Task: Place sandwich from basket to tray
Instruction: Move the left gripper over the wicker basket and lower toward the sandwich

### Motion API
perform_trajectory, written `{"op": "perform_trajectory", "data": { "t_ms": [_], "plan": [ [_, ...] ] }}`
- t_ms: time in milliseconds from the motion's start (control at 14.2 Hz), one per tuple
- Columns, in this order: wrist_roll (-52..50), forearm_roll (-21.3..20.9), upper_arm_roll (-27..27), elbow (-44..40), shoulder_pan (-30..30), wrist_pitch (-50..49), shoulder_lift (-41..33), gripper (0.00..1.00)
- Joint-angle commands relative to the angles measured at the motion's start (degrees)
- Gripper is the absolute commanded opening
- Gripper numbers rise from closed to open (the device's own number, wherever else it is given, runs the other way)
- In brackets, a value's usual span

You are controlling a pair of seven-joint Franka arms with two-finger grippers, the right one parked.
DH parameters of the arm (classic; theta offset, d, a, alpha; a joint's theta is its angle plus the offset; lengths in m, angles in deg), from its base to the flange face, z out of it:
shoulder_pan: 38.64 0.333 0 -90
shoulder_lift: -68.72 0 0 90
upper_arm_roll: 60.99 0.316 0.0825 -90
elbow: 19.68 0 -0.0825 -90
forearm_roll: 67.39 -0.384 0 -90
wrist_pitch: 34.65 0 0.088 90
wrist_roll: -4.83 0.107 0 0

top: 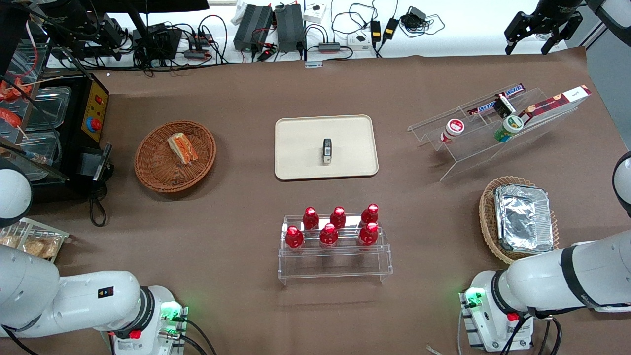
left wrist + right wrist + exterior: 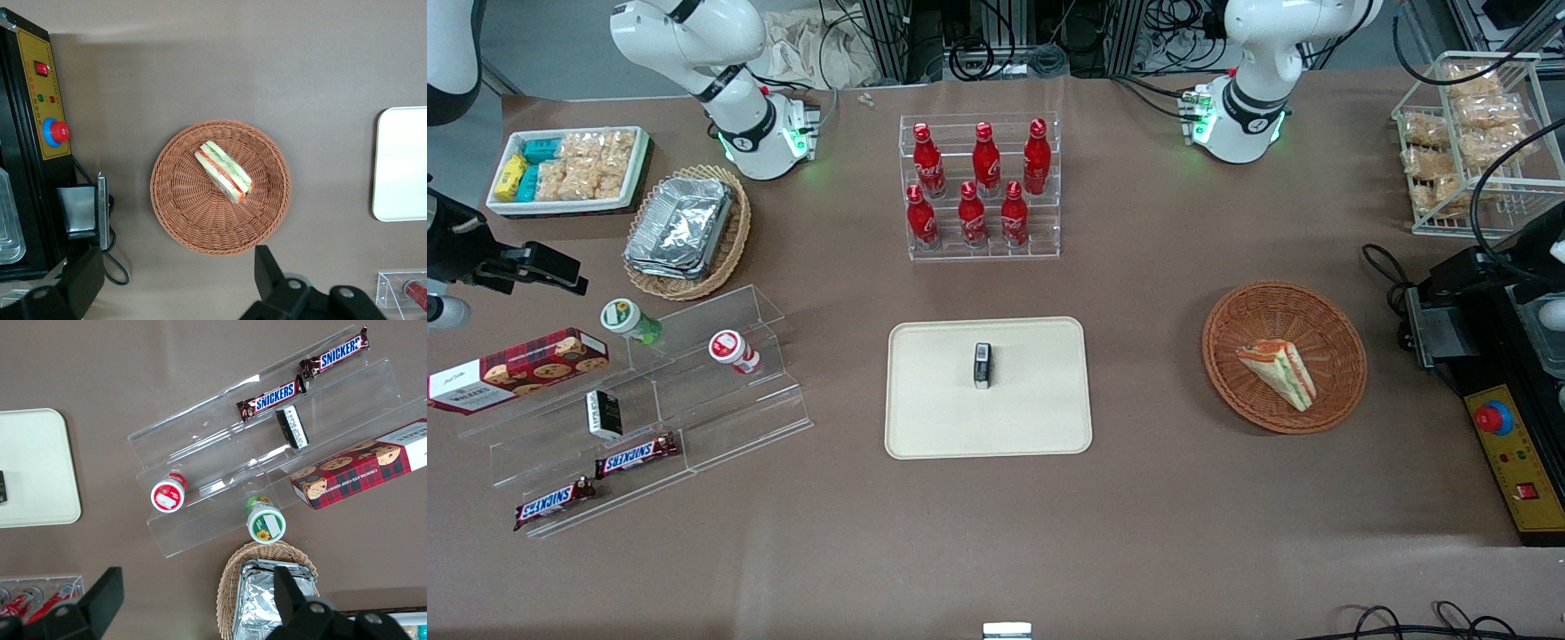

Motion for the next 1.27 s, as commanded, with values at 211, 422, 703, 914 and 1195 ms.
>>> {"op": "perform_trajectory", "data": {
  "t_ms": [211,422,703,914,1195],
  "plan": [
    [-0.62,0.1,-0.15,-1.58,-0.04,-1.59,1.19,1.0],
    [-3.84,0.62,-0.16,0.42,-0.12,-3.52,1.1,1.0],
    [-14.57,0.8,0.02,7.88,0.14,1.28,0.49,1.0],
    [-24.32,0.63,0.02,15.36,0.05,8.4,-0.57,1.0],
    [-30.93,0.54,-0.24,27.3,-1.09,21.57,-1.18,1.0]
  ]
}}
